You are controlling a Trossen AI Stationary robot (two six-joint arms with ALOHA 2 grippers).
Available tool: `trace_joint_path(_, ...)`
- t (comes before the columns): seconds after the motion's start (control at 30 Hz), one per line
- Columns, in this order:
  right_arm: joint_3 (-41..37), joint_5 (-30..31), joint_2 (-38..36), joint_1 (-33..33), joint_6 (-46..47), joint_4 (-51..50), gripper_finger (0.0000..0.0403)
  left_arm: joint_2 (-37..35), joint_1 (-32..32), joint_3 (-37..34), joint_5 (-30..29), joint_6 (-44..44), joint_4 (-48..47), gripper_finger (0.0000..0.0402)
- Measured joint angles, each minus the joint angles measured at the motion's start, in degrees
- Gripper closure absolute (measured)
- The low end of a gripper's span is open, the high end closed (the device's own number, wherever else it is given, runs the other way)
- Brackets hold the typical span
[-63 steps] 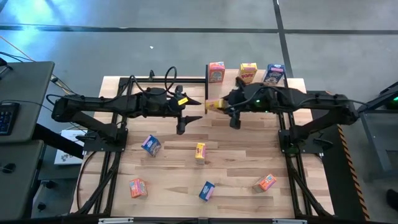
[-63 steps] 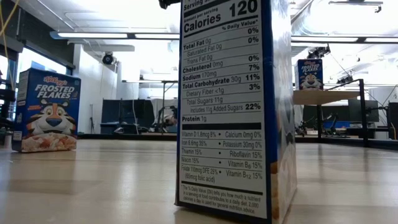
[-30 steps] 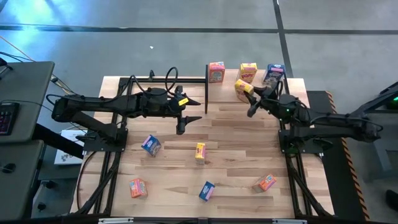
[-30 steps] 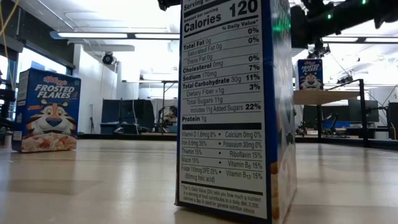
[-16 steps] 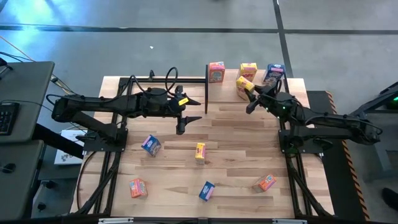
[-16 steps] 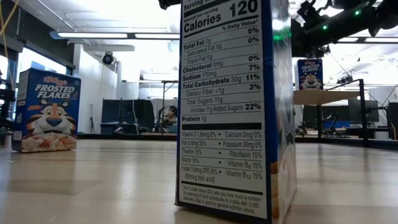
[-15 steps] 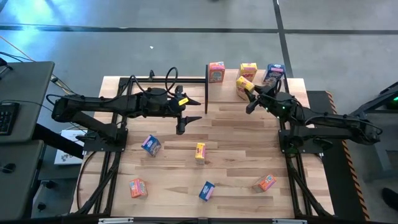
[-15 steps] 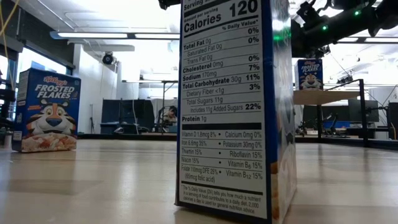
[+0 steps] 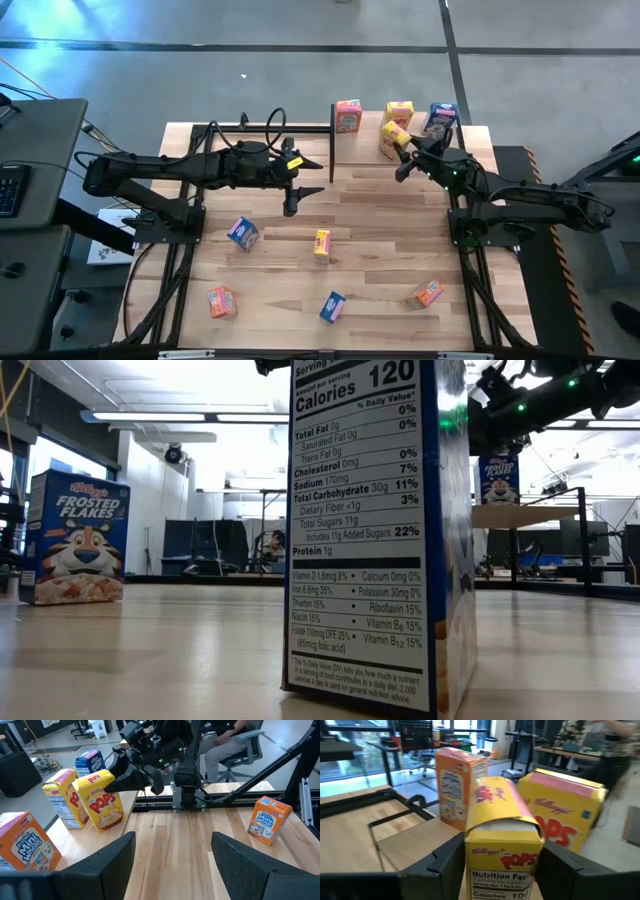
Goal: Stack cereal on shelf
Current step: Put the top yellow cereal box on the shelf aligned with the yellow cereal box
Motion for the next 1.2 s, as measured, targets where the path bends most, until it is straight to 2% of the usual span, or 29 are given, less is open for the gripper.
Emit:
trace_joint_path(0.23,1.49,0.72,-0.5,0.02,-0.32,-1.28,0.0185,0.0,0.0,0.0,0.0,0.0,0.04,0.0149)
trace_joint_path(0.43,5.61,0.62,-0.55,0.02,-0.12,-8.72,0.0185,0.0,0.0,0.0,0.01,0.0,0.08,0.0149)
trace_joint_path(0.67,12.14,-3.43,-0.61,0.07,1.16,-16.76,0.0185,0.0,0.0,0.0,-0.01,-0.04,0.09,0.0149)
trace_joint_path(0.9,19.11,-3.92,-0.61,0.07,1.33,-24.3,0.0185,0.0,0.0,0.0,0.01,-0.17,0.09,0.0149)
trace_joint_path(1.2,23.8,-11.49,-0.61,0.96,6.08,-30.48,0.0185,0.0,0.0,0.0,0.01,-0.15,0.09,0.0149)
